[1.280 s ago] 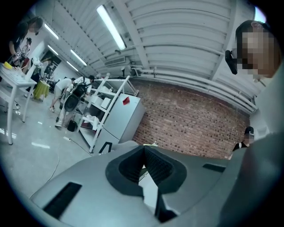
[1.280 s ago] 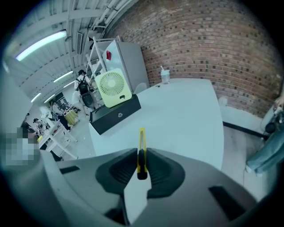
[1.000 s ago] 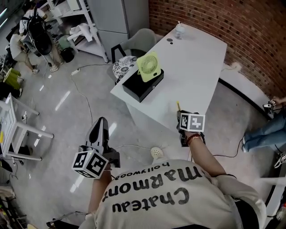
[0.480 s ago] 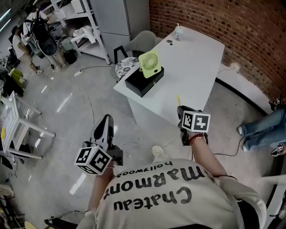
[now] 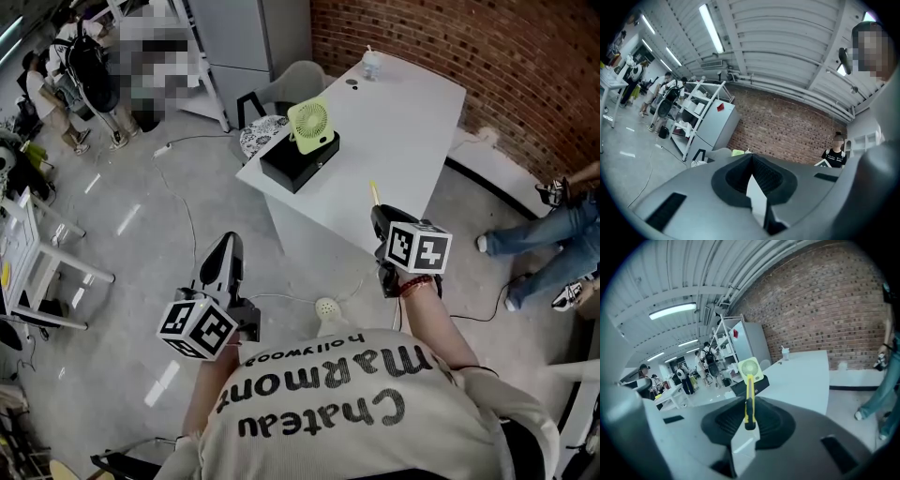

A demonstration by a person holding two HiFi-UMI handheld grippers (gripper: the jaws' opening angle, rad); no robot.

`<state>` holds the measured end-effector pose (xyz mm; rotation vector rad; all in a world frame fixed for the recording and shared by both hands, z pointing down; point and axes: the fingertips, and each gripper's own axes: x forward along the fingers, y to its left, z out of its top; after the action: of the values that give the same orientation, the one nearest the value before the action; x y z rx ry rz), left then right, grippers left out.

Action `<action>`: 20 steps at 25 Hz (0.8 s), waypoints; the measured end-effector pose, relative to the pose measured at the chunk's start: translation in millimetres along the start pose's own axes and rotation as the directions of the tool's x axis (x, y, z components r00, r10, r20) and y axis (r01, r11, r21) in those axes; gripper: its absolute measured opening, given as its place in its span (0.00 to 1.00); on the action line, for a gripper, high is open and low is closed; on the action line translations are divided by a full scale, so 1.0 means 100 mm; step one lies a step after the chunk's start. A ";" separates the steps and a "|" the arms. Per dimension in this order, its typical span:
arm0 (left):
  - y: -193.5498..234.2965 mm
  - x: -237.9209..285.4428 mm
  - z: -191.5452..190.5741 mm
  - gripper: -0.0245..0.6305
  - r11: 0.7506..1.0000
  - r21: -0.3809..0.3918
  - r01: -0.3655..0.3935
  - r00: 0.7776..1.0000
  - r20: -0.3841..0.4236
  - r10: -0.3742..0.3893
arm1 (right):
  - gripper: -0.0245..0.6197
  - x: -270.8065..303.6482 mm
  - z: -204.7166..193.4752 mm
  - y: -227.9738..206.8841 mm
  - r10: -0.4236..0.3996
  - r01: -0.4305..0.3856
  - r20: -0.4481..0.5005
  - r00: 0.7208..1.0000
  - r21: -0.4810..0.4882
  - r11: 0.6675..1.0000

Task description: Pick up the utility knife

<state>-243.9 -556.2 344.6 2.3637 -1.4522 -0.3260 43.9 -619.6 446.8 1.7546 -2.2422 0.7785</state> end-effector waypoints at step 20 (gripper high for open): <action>-0.54 0.34 -0.03 0.04 0.999 0.011 0.045 0.999 0.015 -0.045 | 0.14 -0.50 0.62 -0.07 0.090 -0.086 0.151 0.984 -0.030 0.996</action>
<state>-183.9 -563.6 325.1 2.4099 -1.4128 -0.3489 75.1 -609.6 374.1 1.7706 -2.4318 0.6516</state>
